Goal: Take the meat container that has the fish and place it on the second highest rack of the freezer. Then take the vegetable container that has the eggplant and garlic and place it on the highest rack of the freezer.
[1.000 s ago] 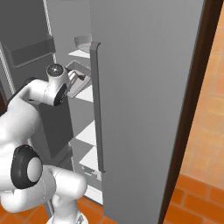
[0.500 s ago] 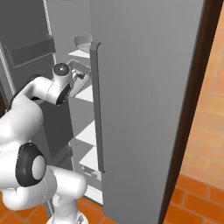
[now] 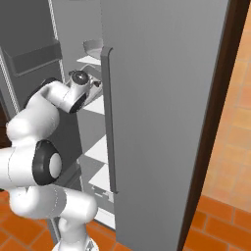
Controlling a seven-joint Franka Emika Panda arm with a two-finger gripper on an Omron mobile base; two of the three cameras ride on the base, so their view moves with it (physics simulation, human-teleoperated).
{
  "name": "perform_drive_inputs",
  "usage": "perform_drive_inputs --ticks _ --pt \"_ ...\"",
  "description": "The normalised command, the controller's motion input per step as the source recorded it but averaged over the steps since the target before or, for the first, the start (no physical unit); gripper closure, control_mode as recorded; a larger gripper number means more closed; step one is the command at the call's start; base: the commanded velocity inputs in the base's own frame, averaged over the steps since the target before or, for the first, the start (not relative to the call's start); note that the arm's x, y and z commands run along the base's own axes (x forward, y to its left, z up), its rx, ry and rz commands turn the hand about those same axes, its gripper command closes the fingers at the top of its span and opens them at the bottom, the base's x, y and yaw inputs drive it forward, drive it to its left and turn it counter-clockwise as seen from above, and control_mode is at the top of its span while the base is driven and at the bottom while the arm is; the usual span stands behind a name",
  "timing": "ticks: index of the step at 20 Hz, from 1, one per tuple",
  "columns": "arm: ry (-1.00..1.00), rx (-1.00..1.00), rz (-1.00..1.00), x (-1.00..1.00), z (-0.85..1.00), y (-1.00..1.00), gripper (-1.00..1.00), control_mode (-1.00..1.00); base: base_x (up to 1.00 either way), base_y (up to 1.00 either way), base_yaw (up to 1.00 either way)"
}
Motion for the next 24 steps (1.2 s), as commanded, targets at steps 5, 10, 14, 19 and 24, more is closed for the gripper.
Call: perform_drive_inputs --ticks 5,10,14,19,24 --pt "0.0 -0.03 -0.07 0.57 -0.26 -0.02 1.0 -1.0 0.0 0.0 0.0" --pt "0.01 0.0 -0.01 0.46 -0.29 0.0 1.0 -1.0 0.0 0.0 0.0" --pt "0.0 0.0 0.0 0.42 -0.21 0.0 1.0 -1.0 0.0 0.0 0.0" --pt "0.03 -0.04 0.0 0.33 -0.35 0.0 1.0 -1.0 0.0 0.0 0.0" --pt "0.24 -0.28 0.0 0.21 -0.6 0.0 1.0 -1.0 0.0 0.0 0.0"
